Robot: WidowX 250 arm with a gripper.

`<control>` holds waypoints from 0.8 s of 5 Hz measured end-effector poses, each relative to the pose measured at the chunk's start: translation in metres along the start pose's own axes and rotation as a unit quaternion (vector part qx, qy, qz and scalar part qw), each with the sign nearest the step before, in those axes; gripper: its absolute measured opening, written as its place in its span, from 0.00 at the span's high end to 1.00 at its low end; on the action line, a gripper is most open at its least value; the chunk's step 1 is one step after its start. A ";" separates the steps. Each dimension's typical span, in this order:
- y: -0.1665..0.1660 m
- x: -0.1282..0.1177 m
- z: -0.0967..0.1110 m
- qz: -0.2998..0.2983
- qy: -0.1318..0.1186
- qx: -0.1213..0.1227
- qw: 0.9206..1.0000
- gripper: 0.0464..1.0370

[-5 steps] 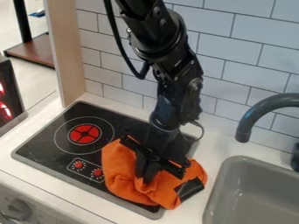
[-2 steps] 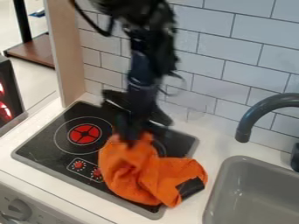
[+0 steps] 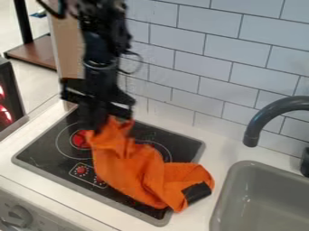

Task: Unfold the cloth from top left to bottom right

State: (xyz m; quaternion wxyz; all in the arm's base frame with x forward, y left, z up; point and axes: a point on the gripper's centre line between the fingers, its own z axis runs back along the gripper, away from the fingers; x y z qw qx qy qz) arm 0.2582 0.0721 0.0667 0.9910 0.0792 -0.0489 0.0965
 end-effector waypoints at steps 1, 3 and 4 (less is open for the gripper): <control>0.020 -0.005 -0.012 0.028 0.022 0.006 0.999 1.00; 0.045 -0.034 -0.035 0.131 0.038 0.009 0.991 1.00; 0.044 -0.056 -0.042 0.174 0.054 0.021 0.983 1.00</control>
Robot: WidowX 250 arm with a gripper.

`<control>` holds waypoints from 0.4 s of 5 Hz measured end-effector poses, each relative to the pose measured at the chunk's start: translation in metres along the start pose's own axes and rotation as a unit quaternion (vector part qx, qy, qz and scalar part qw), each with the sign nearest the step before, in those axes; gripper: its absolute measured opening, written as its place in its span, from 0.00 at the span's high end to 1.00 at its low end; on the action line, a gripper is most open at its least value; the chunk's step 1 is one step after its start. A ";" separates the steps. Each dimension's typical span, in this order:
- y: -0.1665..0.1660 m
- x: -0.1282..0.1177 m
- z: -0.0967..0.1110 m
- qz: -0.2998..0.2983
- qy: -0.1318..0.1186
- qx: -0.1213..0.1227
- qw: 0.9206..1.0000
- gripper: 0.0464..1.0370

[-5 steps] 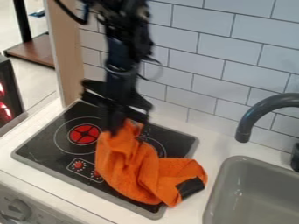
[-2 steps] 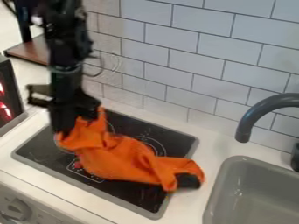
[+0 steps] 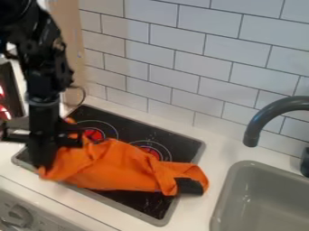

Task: Unfold the cloth from top left to bottom right

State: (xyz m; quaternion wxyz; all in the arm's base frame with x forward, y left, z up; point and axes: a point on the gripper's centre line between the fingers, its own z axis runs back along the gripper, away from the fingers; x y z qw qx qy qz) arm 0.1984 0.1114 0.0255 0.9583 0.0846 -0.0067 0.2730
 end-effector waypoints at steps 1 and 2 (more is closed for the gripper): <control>0.001 -0.013 -0.008 0.022 0.006 0.003 1.000 0.99; 0.004 -0.022 -0.026 0.045 0.026 0.002 0.999 0.96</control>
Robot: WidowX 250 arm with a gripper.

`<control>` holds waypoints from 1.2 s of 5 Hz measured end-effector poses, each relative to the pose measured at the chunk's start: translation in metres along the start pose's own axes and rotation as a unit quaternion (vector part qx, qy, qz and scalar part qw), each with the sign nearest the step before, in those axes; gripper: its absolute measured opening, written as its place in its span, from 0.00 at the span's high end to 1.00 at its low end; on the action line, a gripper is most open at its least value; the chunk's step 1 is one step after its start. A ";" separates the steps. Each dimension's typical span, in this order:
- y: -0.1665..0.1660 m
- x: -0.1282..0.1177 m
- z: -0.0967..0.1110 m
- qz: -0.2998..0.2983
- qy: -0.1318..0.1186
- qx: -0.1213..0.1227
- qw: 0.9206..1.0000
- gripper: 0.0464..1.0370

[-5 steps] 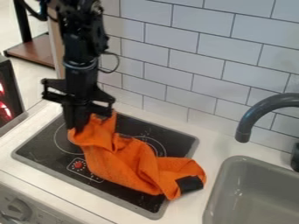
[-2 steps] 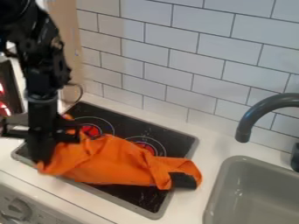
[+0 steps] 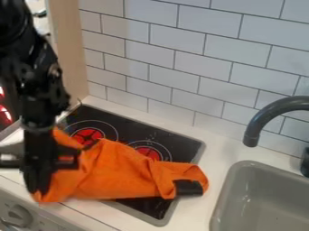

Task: Unfold the cloth from top left to bottom right

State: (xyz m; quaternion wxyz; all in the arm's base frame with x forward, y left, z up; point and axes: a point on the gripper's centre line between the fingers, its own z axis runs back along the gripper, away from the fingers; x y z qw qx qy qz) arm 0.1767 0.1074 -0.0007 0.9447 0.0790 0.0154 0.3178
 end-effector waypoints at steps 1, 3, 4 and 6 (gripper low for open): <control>0.000 0.001 0.000 0.017 -0.003 -0.003 1.000 0.79; 0.001 -0.003 0.000 0.020 0.012 0.003 1.000 0.21; 0.001 -0.003 0.004 0.017 0.021 0.007 1.000 0.02; -0.004 0.012 0.046 0.019 -0.022 -0.012 1.000 0.04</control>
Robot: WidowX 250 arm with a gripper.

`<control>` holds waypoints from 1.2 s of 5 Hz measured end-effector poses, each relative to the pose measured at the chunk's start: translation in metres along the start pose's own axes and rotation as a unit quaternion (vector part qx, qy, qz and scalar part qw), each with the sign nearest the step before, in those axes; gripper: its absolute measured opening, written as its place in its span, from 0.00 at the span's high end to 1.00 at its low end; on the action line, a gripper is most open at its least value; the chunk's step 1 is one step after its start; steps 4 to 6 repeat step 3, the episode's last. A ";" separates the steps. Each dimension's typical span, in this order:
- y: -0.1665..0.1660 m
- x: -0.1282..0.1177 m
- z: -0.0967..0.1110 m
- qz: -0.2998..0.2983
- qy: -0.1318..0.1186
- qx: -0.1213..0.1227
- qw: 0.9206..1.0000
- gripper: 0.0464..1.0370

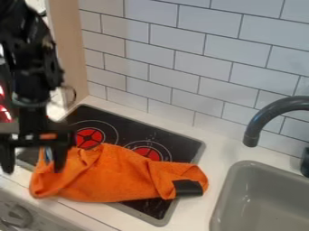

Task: Unfold the cloth from top left to bottom right

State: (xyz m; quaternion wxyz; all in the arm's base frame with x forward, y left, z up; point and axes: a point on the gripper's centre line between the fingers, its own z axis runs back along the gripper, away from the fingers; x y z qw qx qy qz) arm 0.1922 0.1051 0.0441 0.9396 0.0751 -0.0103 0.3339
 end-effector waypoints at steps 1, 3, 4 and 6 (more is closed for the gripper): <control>-0.006 0.007 0.031 -0.010 -0.032 -0.009 0.999 0.04; -0.008 0.013 0.055 -0.021 -0.061 -0.021 0.998 0.04; -0.008 0.013 0.055 -0.021 -0.061 -0.021 0.998 0.04; -0.008 0.013 0.055 -0.021 -0.061 -0.021 0.998 0.04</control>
